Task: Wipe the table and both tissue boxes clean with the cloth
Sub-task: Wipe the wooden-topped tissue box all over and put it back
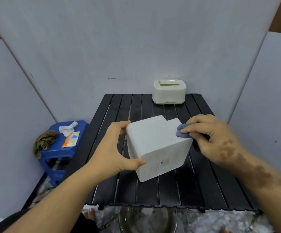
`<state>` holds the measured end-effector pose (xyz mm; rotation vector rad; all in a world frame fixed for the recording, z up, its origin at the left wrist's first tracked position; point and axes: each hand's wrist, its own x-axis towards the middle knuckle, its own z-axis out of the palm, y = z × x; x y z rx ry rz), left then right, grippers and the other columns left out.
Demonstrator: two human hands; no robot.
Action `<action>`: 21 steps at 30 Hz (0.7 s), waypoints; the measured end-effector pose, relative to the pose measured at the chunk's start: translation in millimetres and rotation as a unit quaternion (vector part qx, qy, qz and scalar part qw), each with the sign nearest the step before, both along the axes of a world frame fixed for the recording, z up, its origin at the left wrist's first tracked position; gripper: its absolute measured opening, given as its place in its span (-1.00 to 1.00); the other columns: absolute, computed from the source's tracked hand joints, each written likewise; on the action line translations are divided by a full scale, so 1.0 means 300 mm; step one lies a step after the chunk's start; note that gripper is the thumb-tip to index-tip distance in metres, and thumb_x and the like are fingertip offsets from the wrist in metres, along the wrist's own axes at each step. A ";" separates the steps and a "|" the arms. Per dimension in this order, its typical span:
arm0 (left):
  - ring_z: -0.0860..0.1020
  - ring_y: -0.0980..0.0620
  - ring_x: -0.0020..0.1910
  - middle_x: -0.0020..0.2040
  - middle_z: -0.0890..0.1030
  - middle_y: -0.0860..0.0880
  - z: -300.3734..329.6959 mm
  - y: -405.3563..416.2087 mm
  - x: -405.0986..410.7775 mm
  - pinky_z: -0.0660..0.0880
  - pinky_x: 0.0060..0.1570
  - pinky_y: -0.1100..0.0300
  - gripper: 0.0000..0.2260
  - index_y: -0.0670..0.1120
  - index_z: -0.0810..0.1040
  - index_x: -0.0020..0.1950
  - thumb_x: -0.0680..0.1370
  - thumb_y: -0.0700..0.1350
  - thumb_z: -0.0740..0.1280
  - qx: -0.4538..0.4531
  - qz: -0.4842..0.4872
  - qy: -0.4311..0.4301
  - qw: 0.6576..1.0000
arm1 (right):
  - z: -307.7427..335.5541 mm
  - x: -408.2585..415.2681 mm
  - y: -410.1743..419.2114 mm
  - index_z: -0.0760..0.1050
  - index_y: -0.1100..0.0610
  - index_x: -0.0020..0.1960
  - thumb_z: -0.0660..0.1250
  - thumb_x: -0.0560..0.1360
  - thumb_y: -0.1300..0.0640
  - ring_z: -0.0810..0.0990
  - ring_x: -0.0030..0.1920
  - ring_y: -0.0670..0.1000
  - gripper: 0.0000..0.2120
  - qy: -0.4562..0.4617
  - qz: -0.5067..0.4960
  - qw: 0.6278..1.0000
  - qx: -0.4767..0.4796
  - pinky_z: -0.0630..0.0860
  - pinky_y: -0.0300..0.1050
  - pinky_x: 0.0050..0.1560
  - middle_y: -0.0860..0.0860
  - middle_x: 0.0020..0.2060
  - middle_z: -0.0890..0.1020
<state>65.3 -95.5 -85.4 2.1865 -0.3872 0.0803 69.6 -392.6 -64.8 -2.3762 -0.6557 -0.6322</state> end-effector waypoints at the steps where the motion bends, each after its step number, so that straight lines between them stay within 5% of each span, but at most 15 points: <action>1: 0.38 0.38 0.33 0.34 0.42 0.31 -0.004 -0.003 -0.001 0.33 0.20 0.41 -0.05 0.20 0.26 0.45 0.13 0.24 0.58 -0.002 0.002 -0.005 1.000 | 0.009 -0.010 0.043 0.69 0.04 -0.03 0.31 0.49 0.30 0.54 -0.05 0.02 -0.75 -0.025 0.011 0.999 -0.028 0.48 -0.07 0.01 -0.11 -0.07 0.66; 7: 0.43 0.28 0.29 0.30 0.45 0.19 -0.017 -0.016 -0.016 0.29 0.08 0.62 -0.10 0.16 0.31 0.40 0.16 0.11 0.67 0.001 0.011 -0.032 0.999 | 0.039 -0.042 0.264 0.69 0.07 -0.08 0.13 0.37 0.22 0.46 -0.12 -0.04 -0.64 -0.035 0.184 0.976 -0.111 0.38 -0.09 -0.04 -0.05 -0.11 0.67; 13: 0.42 0.27 0.30 0.29 0.40 0.28 -0.003 -0.035 -0.023 0.36 0.07 0.44 -0.10 0.20 0.28 0.38 0.10 0.28 0.55 0.010 0.016 -0.035 0.999 | 0.024 0.080 0.028 0.68 -0.09 -0.13 0.39 0.46 0.30 0.55 0.05 -0.09 -0.72 0.029 0.005 0.999 0.039 0.46 -0.03 0.12 -0.25 -0.05 0.64; 18: 0.45 0.23 0.27 0.26 0.44 0.21 -0.002 -0.045 -0.026 0.30 0.06 0.60 -0.14 0.19 0.32 0.34 0.11 0.24 0.57 0.000 0.020 -0.038 0.999 | 0.053 0.018 0.280 0.71 0.12 -0.15 0.31 0.41 0.25 0.49 -0.10 -0.06 -0.81 -0.015 0.206 0.976 -0.065 0.34 -0.11 0.02 0.01 -0.15 0.70; 21: 0.45 0.25 0.27 0.26 0.43 0.24 0.003 -0.040 -0.026 0.31 0.06 0.58 -0.14 0.20 0.33 0.33 0.09 0.26 0.56 0.012 0.023 -0.042 0.999 | 0.072 0.091 0.176 0.72 0.14 -0.13 0.38 0.41 0.29 0.49 -0.06 -0.12 -0.84 -0.001 0.178 0.982 -0.069 0.36 -0.20 0.05 0.03 -0.13 0.70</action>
